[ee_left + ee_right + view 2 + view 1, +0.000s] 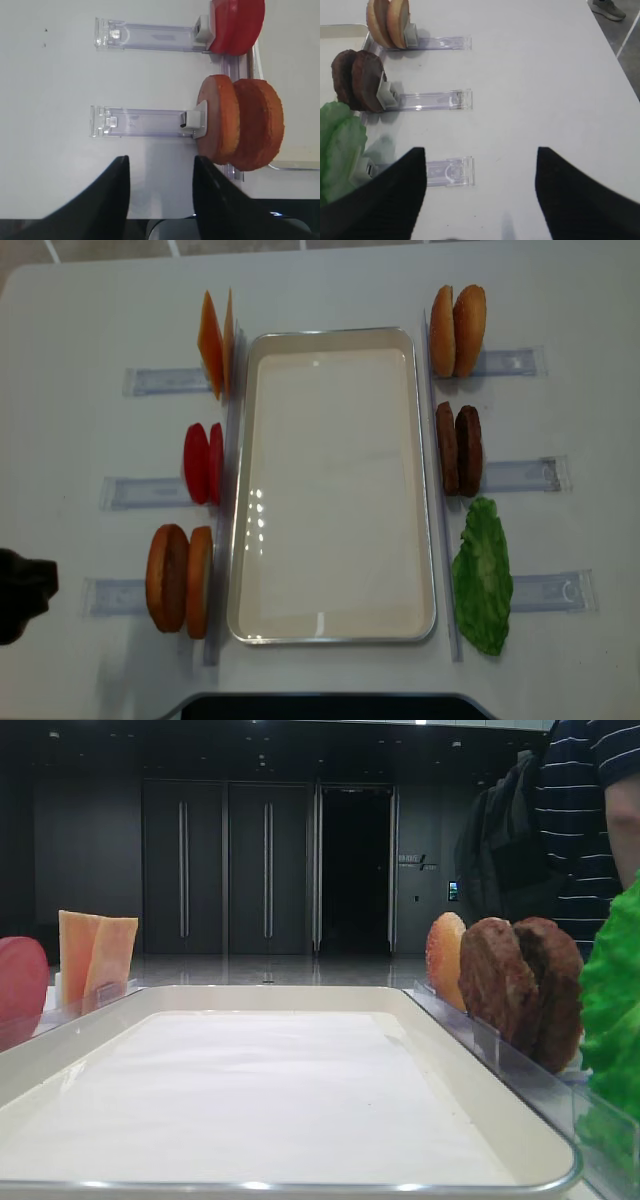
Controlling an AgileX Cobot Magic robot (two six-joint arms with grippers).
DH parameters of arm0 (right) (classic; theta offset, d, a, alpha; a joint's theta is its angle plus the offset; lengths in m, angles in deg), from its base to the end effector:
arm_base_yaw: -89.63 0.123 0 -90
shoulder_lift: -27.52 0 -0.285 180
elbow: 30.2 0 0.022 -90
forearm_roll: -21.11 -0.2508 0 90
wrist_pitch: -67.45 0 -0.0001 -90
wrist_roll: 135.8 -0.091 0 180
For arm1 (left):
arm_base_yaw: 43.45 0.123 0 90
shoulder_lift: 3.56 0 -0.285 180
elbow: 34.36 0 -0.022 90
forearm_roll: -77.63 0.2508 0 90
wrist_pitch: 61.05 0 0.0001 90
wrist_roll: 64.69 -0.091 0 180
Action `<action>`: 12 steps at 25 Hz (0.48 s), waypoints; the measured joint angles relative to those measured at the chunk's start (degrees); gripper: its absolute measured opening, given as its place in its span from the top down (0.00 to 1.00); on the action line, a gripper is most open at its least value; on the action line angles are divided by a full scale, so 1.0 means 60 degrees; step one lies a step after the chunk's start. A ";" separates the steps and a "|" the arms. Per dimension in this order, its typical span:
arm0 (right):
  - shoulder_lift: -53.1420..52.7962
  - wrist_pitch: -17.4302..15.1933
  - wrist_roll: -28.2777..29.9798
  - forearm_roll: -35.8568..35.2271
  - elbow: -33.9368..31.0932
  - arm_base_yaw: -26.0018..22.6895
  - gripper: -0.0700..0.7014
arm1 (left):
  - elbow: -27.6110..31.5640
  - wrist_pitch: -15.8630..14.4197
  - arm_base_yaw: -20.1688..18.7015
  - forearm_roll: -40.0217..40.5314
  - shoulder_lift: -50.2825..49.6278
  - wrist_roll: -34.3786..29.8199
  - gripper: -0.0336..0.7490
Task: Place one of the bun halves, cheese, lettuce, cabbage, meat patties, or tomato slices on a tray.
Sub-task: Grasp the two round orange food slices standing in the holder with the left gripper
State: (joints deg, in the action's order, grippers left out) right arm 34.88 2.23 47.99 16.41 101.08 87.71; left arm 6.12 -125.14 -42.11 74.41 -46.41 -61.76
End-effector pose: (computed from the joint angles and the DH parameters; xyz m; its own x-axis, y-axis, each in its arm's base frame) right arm -0.0090 0.0071 0.2706 -0.5169 -0.0143 -0.8559 -0.0466 0.9988 0.0114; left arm 0.0866 -0.0026 0.2912 -0.8400 -0.0952 -0.5342 -0.0598 0.9947 -0.0832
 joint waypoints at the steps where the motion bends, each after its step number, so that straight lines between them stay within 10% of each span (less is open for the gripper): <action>1: 0.0000 0.0000 0.0000 0.0000 0.0000 0.0000 0.29 | -0.0098 0.0023 0.0000 0.0000 -0.0299 0.0024 0.54; 12: 0.0000 0.0000 0.0000 0.0000 0.0000 0.0000 0.29 | -0.0703 0.0365 0.0000 0.0007 -0.2607 0.0089 0.54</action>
State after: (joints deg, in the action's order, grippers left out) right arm 34.88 2.23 47.99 16.41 101.08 87.71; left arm 1.91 -122.95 -42.11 74.45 -62.05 -61.23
